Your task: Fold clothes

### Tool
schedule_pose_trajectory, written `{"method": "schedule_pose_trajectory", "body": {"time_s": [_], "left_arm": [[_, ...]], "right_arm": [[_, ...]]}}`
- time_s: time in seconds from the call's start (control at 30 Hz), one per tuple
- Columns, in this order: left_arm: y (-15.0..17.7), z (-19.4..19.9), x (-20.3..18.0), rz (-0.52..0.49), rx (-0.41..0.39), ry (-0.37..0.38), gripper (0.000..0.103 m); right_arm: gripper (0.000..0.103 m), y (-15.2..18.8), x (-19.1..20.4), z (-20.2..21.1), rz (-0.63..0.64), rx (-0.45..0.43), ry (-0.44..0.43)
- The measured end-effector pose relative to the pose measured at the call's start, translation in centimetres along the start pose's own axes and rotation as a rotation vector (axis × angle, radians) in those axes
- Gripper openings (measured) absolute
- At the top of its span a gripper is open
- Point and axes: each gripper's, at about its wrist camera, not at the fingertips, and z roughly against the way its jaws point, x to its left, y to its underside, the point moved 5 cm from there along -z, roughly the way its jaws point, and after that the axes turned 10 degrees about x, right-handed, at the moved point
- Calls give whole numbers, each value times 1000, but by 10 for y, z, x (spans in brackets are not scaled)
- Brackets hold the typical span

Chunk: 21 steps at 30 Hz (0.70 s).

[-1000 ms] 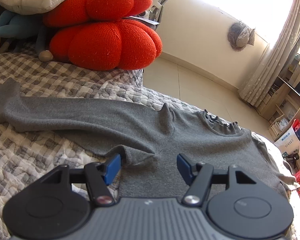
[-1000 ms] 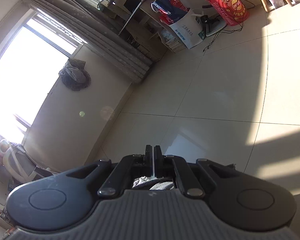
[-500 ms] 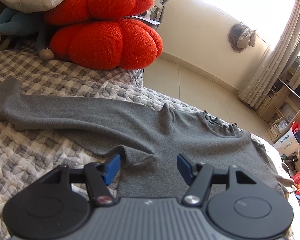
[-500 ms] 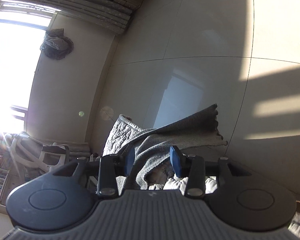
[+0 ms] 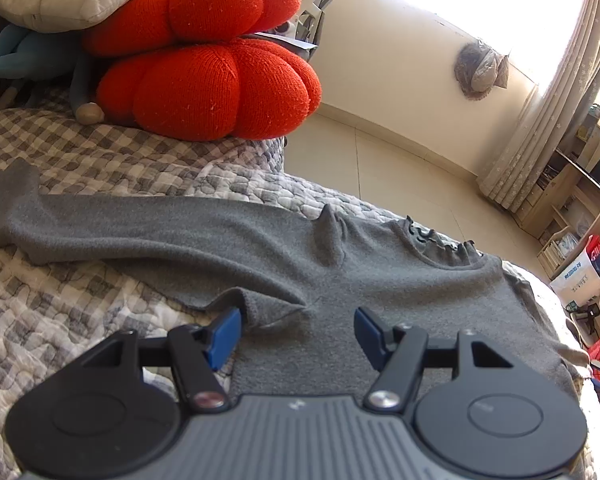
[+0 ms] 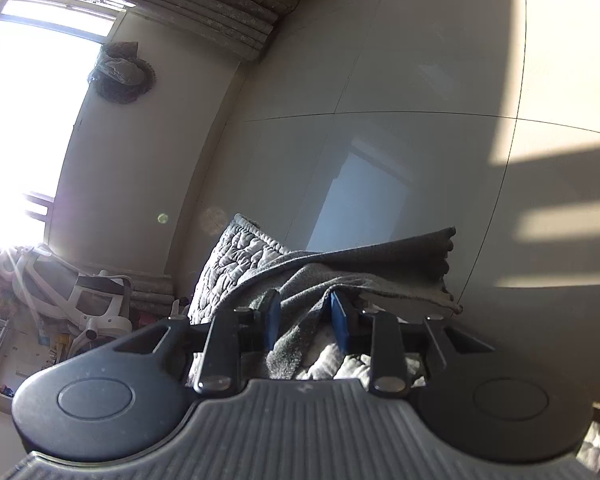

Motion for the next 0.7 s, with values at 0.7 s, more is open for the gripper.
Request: {"method": "schedule_pose_trajectory", "body": {"time_s": [0.7], "left_arm": [[-7,4,28,156,8,65,64]], "right_arm": [[10,361,131,1,1922,393,-81]]}}
